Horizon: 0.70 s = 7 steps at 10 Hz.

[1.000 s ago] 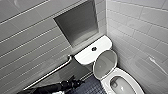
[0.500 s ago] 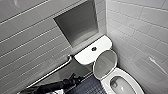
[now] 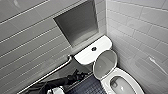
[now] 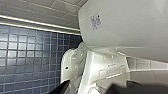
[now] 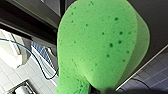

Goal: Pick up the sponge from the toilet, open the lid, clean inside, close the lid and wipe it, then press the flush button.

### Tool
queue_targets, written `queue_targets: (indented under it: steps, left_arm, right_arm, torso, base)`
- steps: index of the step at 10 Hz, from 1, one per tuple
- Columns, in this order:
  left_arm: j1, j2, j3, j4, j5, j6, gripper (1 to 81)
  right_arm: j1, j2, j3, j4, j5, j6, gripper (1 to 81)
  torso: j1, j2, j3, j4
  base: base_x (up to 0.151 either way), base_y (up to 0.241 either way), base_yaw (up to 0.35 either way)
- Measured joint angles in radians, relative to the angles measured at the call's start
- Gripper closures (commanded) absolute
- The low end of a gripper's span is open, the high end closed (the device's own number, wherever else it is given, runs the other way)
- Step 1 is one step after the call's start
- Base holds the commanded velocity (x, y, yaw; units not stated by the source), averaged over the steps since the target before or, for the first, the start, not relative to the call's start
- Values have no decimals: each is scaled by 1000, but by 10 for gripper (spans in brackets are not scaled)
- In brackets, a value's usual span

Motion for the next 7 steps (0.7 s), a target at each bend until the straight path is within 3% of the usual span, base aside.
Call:
queue_targets:
  steps: [4,7]
  left_arm:
    - [-42,24,-30,-3,-1,-54,10]
    - [-46,113,-30,-1,5,-58,10]
  right_arm:
    - [0,1,-9,0,0,0,811]
    - [0,1,-9,0,2,0,811]
  torso:
    - [0,0,0,0]
    - [0,0,0,0]
  base:
    - [0,0,0]
    - [0,0,0]
